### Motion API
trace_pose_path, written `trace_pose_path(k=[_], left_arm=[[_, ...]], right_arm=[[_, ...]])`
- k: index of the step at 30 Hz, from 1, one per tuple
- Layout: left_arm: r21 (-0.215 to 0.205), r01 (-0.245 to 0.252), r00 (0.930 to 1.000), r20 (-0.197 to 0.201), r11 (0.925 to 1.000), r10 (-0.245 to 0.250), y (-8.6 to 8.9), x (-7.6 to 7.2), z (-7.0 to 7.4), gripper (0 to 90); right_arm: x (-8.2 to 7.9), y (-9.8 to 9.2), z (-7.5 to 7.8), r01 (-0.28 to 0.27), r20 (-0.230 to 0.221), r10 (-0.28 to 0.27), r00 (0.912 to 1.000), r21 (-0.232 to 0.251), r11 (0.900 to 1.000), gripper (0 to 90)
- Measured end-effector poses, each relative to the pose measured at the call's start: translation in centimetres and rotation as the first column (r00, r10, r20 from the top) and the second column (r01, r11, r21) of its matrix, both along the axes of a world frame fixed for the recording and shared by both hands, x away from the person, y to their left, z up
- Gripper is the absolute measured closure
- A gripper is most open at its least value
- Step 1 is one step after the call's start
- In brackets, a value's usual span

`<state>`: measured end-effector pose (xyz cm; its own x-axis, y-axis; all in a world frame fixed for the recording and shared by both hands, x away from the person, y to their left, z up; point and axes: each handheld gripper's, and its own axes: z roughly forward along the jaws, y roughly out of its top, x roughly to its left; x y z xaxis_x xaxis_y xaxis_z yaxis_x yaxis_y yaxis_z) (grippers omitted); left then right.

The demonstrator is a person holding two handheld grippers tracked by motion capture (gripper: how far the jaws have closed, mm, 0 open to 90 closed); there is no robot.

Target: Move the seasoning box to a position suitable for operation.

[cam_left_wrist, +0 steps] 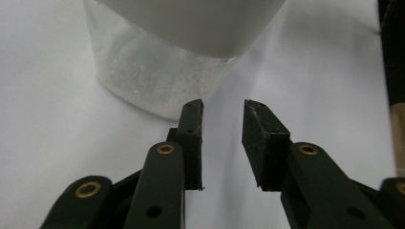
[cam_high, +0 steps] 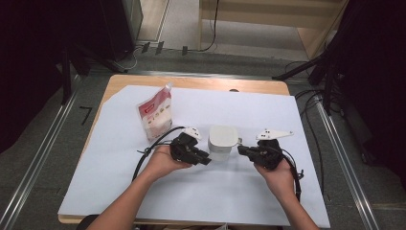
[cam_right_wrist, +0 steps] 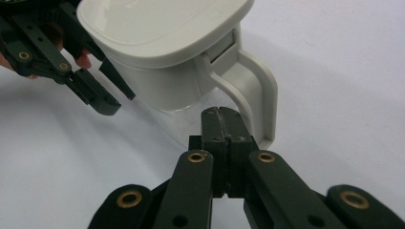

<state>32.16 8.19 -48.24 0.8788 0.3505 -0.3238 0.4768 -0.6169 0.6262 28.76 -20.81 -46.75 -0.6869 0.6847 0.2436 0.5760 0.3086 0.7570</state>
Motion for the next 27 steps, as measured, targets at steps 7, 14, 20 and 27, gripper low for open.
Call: trace_pose_path(k=[7, 14, 20, 27], left_arm=[[-0.008, 0.002, 0.9982, 0.060, 1.0000, -0.001, 0.9, -0.5, 1.6, 55.4], [-0.032, -0.022, 0.9974, 0.068, 0.9992, 0.024, 2.2, -0.1, 2.5, 48.5], [-0.022, -0.013, 0.9984, 0.055, 0.9997, 0.014, 2.4, 0.9, 3.4, 45.5], [-0.032, 0.012, 0.9978, 0.066, 0.9994, -0.010, 2.0, 1.6, 4.8, 37.4]], right_arm=[[-0.1, -0.7, 1.0, -0.011, 0.007, 0.011, 0.9999, 0.020, 1.000, 89.8], [0.0, -1.8, 2.3, -0.002, 0.021, 0.001, 0.9998, 0.033, 0.999, 90.0], [0.6, -2.3, 2.5, 0.004, 0.001, -0.004, 1.0000, 0.025, 1.000, 90.0], [1.4, -2.2, 2.8, 0.000, -0.011, 0.000, 0.9999, 0.016, 1.000, 90.0]])
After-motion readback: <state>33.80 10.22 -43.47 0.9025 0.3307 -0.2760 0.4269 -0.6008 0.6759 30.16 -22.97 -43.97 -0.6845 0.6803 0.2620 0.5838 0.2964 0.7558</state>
